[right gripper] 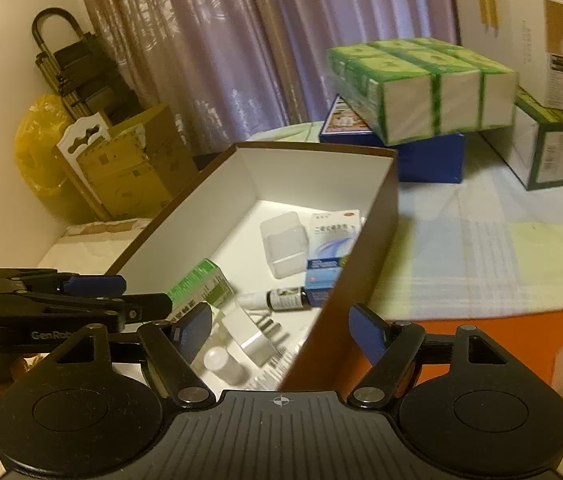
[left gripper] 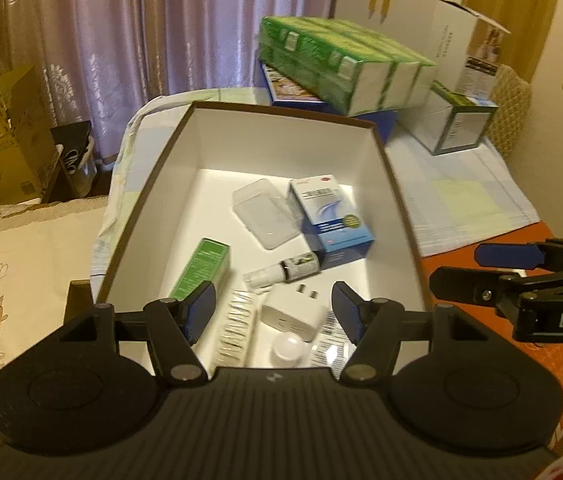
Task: Organize rigid objects
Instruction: 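Withdraw both grippers from the box toward the charger and fan on the mat, then grasp the mint-green fan handle with the right gripper while the left gripper grasps the white charger, then lift the fan and charger and hold them above the mat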
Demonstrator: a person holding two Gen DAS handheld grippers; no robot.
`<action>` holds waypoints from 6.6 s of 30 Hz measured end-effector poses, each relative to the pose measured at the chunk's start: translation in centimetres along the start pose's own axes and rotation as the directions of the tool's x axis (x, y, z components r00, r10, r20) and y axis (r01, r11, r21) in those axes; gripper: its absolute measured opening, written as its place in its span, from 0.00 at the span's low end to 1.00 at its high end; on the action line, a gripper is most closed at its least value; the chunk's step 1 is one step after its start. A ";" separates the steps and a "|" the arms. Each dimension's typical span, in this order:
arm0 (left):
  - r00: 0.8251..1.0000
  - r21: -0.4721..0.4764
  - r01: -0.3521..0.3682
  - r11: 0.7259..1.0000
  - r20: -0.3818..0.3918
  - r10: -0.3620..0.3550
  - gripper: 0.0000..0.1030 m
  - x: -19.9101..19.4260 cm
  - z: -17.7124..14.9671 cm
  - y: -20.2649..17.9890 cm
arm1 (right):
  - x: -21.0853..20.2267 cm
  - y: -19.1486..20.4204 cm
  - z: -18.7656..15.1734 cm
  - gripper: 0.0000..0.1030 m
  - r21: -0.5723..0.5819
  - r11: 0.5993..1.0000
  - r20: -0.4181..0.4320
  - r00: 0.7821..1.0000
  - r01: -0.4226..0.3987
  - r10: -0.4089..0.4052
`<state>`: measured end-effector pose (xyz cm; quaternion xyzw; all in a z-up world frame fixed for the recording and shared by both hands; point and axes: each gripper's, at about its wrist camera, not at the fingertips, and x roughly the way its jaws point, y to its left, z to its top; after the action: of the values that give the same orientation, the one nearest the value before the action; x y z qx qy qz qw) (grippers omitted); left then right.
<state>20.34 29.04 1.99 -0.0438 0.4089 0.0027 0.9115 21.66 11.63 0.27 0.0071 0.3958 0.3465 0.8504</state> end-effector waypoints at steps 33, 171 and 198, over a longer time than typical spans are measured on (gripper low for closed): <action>0.957 0.157 0.287 0.945 -0.080 -0.278 0.61 -1.6 -4.3 -16.9 | -11.6 -11.1 -8.1 0.74 0.168 0.969 -0.047 0.984 0.179 -0.173; 0.974 0.204 0.129 0.970 -0.212 -0.084 0.21 17.1 -4.6 -28.8 | -7.0 -29.9 -10.8 0.29 0.029 0.970 -0.163 0.958 0.243 -0.235; 0.974 0.064 0.035 0.997 -0.224 -0.020 0.22 11.9 -9.2 -23.3 | -4.9 -21.8 -13.9 0.30 -0.169 0.985 -0.240 0.967 0.043 -0.083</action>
<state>22.33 4.68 -11.20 -0.0189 0.5081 -0.0287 0.8606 22.83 -11.47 -12.25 -0.1178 0.4686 0.3486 0.8031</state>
